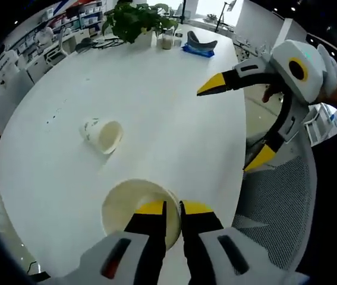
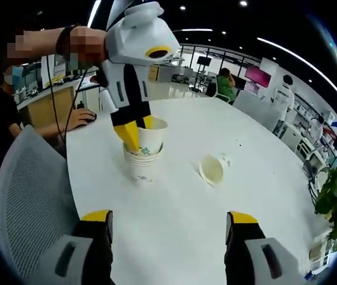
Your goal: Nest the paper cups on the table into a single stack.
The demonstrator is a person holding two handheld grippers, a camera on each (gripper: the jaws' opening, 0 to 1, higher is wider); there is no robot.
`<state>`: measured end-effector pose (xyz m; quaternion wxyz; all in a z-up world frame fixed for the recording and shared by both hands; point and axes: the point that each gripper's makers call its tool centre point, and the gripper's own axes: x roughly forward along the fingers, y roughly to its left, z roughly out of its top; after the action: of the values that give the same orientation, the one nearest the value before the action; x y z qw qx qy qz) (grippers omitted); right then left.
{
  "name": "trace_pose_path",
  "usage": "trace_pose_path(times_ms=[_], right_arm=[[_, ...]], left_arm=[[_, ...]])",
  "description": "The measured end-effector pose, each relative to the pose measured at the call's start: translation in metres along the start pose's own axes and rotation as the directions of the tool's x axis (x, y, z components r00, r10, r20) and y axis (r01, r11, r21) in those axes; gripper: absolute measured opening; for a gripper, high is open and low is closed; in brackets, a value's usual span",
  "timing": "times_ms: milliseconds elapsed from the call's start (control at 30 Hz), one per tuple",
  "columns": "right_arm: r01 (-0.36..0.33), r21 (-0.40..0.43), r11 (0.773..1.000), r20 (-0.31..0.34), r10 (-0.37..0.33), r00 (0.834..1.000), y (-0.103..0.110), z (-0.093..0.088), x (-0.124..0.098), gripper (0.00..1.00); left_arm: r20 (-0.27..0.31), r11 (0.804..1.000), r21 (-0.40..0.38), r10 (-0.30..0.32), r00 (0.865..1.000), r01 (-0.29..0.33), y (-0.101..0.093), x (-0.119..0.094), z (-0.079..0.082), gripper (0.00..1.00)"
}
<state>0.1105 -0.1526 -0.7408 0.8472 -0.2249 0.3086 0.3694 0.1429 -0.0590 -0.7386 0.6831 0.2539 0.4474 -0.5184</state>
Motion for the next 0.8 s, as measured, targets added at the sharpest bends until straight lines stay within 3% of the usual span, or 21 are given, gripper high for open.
trace_pose_path(times_ms=[800], right_arm=[[-0.008,-0.005,1.000,0.001,0.008,1.000,0.002,-0.002,0.003,0.78]], left_arm=[[0.025,0.999,0.007,0.037,0.999,-0.037,0.001,-0.017,0.003,0.12]])
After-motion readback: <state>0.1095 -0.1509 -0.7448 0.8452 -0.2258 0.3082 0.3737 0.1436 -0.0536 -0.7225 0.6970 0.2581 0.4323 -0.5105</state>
